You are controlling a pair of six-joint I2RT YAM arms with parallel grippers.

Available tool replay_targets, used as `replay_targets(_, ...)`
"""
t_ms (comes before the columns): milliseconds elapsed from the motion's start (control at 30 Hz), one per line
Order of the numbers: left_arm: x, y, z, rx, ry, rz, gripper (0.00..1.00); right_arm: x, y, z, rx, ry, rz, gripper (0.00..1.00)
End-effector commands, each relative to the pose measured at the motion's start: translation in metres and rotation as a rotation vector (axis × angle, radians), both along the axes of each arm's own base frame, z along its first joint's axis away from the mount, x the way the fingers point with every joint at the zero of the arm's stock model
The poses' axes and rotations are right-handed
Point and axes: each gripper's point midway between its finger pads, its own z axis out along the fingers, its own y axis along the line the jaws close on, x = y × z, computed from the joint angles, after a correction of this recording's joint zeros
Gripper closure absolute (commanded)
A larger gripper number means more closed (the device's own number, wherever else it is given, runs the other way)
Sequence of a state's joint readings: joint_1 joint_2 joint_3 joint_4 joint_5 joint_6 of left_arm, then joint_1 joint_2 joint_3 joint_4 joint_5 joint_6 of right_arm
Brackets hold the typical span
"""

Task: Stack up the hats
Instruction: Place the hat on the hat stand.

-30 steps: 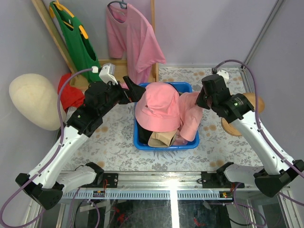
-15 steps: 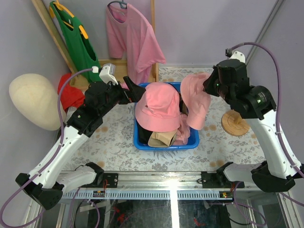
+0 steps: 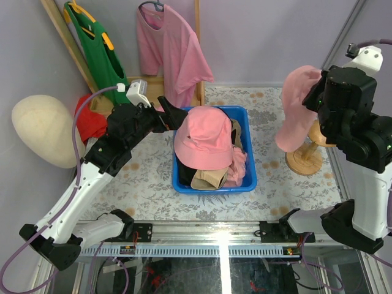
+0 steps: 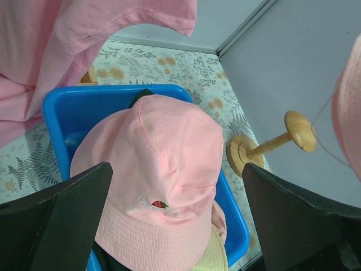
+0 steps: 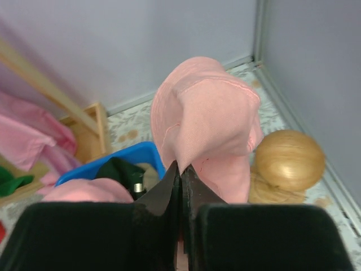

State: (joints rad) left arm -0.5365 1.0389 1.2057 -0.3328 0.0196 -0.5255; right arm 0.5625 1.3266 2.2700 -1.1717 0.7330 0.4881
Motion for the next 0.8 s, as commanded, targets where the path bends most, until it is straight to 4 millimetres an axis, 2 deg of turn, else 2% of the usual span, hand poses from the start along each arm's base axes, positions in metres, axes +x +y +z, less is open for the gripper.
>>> replay_targets(0, -0.001, -0.005, 0.022, -0.027, -0.063, -0.028, 0.01, -0.012, -0.043, 0.012, -0.135, -0.018, -0.19, 1.0)
replay_targets(167, 0.0, -0.01, 0.019, -0.031, -0.057, -0.047, 0.01, -0.021, -0.07, 0.021, -0.216, -0.041, -0.337, 1.0)
replay_targets(333, 0.001, -0.013, 0.013, -0.032, -0.05, -0.06, 0.01, -0.021, -0.083, 0.011, -0.264, -0.025, -0.411, 1.0)
replay_targets(533, -0.001, -0.016, 0.005, -0.035, -0.039, -0.077, 0.01, -0.01, -0.116, -0.027, -0.258, 0.077, -0.469, 1.0)
replay_targets(767, -0.004, -0.013, 0.001, -0.016, -0.04, -0.078, 0.01, 0.005, -0.138, -0.075, -0.224, 0.158, -0.488, 1.0)
